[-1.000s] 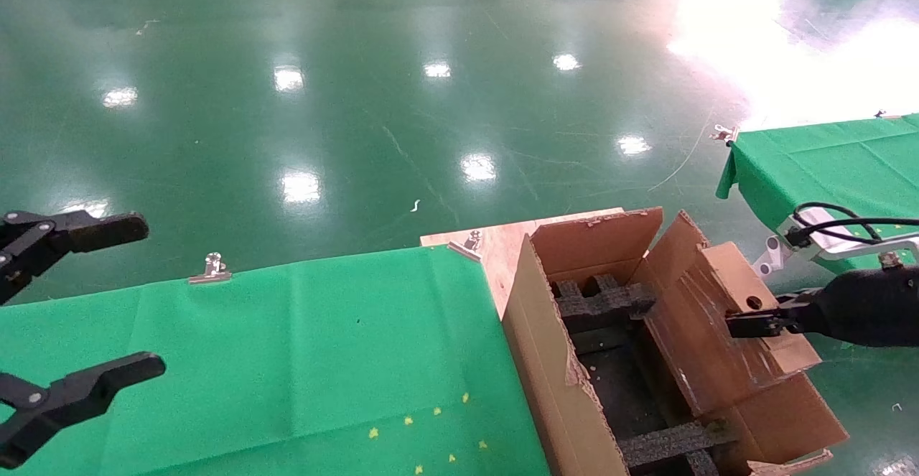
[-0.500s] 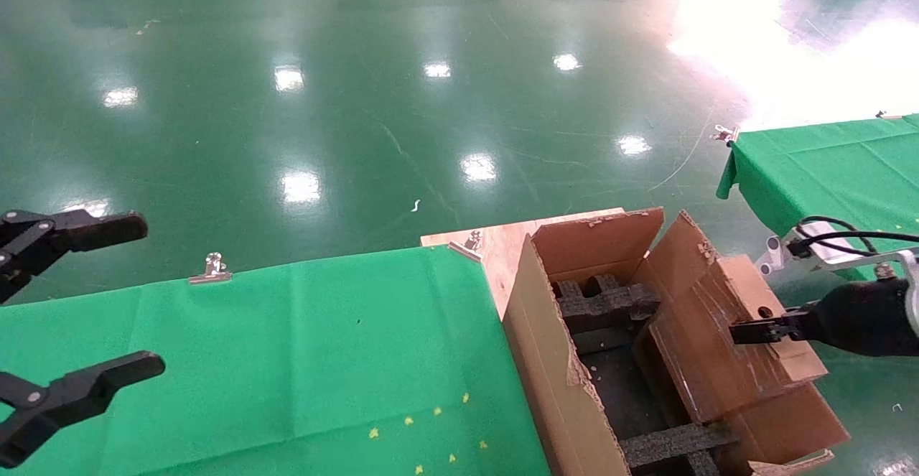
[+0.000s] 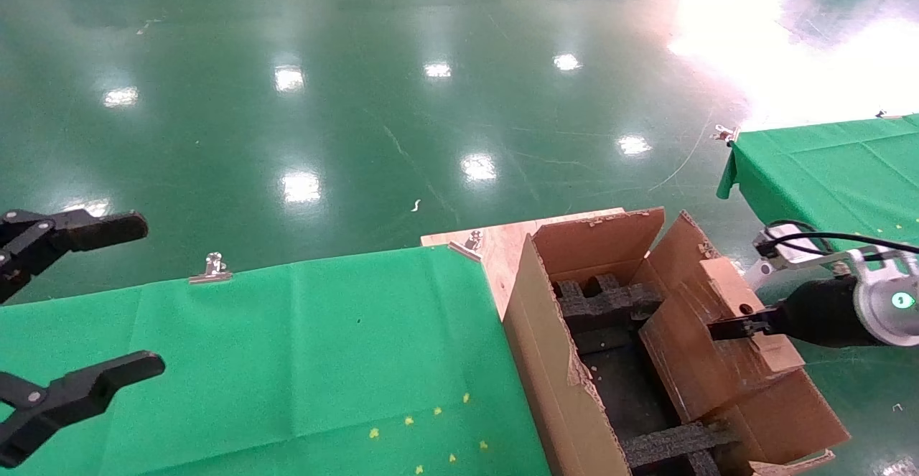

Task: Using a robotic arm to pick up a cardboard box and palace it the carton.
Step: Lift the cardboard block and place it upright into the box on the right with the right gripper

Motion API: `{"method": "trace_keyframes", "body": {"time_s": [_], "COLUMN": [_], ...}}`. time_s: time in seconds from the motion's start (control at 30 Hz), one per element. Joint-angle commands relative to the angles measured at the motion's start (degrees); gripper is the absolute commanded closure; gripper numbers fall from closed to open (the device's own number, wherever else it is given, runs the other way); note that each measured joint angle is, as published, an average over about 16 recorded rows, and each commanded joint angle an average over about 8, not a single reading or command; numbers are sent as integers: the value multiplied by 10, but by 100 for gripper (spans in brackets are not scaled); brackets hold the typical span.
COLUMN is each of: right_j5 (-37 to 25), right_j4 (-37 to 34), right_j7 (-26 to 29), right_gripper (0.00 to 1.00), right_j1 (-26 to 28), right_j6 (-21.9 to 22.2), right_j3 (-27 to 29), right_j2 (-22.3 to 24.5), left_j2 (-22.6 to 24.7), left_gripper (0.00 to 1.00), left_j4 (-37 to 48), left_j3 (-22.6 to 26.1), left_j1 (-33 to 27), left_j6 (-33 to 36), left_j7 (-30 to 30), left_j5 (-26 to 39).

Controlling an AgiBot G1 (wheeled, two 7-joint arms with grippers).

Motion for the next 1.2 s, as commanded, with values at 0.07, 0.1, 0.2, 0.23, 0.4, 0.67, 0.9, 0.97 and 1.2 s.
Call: {"method": "trace_keyframes", "body": {"time_s": [0.07,0.1,0.2,0.23,0.4,0.67,0.9,0.97,1.2], "right_j5": [6,8,12,14,24,49,76,82,104], "right_j4": [-16,-22,-39,-45,-70,-105,-141,-153,-201], "right_j7": [-5,-7,-13,-15,-27,-48,-69,-76,-105], "right_gripper": [100,100,100,100,100,100,100,100,100], "right_j1": [-11,-14,-22,-24,-36,-68,-104,-115,-152], "right_j6": [6,7,9,10,10,18,32,37,47], "right_j3": [-2,-2,-2,-2,-1,3,9,11,18], "right_j2": [-16,-22,-38,-44,-67,-92,-117,-125,-155], "left_j2": [0,0,0,0,0,0,0,0,0], "left_gripper": [0,0,0,0,0,0,0,0,0], "left_j4": [0,0,0,0,0,0,0,0,0], "left_j3": [0,0,0,0,0,0,0,0,0], "left_j1": [0,0,0,0,0,0,0,0,0], "left_j6": [0,0,0,0,0,0,0,0,0], "left_j7": [0,0,0,0,0,0,0,0,0], "left_j5": [0,0,0,0,0,0,0,0,0]}}
